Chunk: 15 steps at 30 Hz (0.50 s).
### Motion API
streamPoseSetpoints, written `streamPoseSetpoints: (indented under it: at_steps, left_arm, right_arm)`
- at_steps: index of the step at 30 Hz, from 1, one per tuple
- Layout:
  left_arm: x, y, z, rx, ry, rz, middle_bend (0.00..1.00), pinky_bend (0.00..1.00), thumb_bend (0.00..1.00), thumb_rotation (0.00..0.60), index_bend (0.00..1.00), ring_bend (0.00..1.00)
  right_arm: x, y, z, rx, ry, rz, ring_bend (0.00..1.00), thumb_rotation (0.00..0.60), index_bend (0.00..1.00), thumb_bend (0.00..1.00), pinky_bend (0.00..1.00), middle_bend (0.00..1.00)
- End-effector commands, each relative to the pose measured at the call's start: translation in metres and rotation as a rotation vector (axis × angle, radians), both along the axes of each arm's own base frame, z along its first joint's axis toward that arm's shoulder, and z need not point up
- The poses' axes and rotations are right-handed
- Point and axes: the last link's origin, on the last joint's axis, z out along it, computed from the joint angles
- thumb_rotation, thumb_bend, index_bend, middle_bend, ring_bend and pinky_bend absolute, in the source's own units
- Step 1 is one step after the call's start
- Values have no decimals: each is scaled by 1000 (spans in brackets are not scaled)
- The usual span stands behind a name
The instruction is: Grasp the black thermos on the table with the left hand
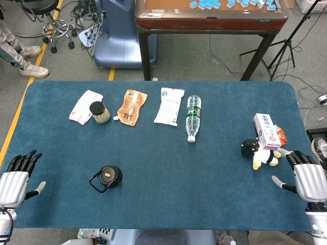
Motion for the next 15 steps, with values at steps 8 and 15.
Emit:
streamPoseSetpoints:
  at_steps: [8, 15]
  left_arm:
    - [2, 1, 0, -42, -10, -34, 79, 71, 228, 600, 125, 129]
    - [7, 5, -4, -126, -24, -92, 79, 71, 227, 600, 125, 128]
  right_arm:
    - [6, 1, 11, -40, 8, 17, 255, 600, 254, 92, 329, 356]
    - [14, -2, 24, -86, 25, 32, 255, 600, 255, 92, 329, 355]
